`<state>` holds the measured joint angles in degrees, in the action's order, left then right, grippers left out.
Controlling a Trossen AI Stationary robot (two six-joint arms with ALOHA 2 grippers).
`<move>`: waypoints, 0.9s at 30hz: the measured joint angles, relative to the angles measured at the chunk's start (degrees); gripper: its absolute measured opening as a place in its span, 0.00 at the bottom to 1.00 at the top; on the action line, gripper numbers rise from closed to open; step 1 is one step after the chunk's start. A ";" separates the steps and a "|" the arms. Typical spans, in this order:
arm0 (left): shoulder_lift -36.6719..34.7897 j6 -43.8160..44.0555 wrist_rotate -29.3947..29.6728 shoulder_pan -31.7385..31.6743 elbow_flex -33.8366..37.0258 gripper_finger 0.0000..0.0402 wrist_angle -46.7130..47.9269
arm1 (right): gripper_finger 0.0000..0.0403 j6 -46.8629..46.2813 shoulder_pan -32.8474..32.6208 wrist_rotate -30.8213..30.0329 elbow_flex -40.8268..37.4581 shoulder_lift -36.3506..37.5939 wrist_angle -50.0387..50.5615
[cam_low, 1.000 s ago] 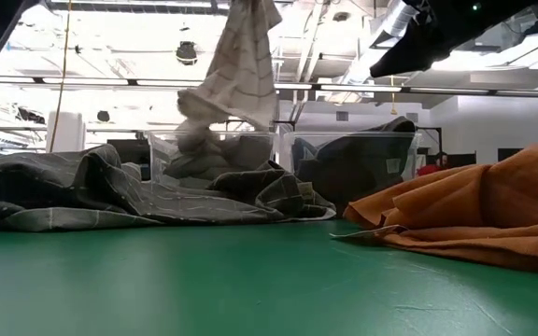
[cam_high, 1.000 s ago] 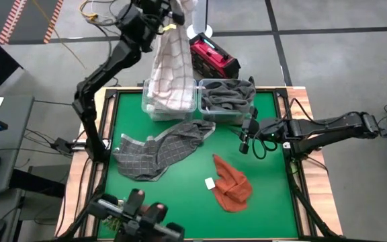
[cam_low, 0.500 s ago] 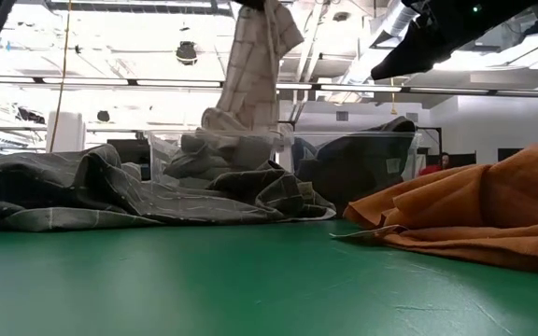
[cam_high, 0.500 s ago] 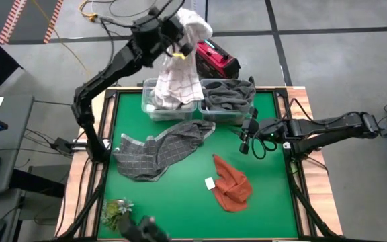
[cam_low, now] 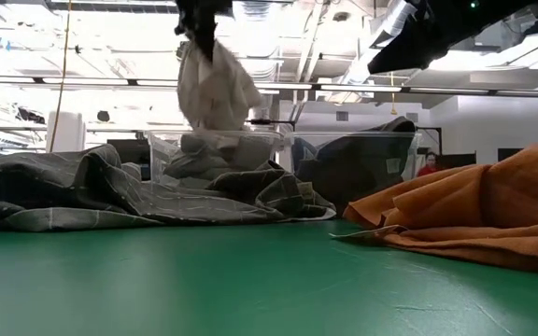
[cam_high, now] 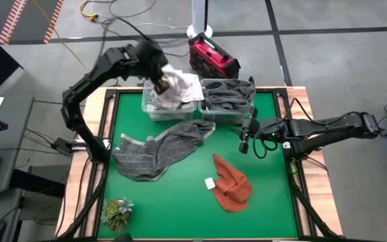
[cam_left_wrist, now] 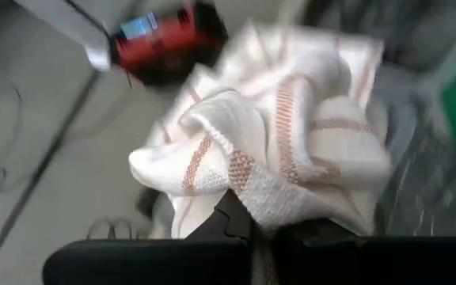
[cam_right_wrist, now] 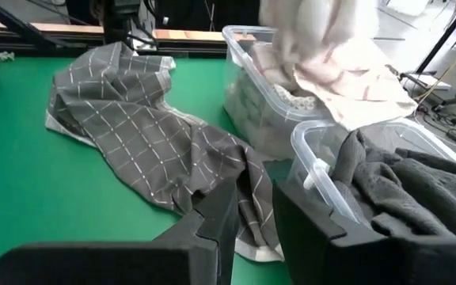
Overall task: Sort towels by color in basket
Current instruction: Put the white towel into the left transparent bin
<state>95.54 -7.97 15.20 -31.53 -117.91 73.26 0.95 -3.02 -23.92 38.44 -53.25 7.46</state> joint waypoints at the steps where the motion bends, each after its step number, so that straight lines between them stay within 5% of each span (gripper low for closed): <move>1: 0.08 0.02 -0.04 0.02 1.95 0.02 0.50 | 0.28 0.00 -0.12 0.00 0.00 0.02 0.00; 16: 0.11 7.44 -15.32 -8.53 26.51 0.02 -17.40 | 0.28 0.98 -0.68 0.02 0.00 0.02 -0.04; 27: 0.07 17.70 -22.69 -7.71 41.37 0.02 -34.84 | 0.28 1.03 -0.68 0.04 0.00 0.02 -0.28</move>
<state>95.61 9.73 -7.49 -39.23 -76.54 38.42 1.98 -3.70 -23.88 38.44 -53.23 7.18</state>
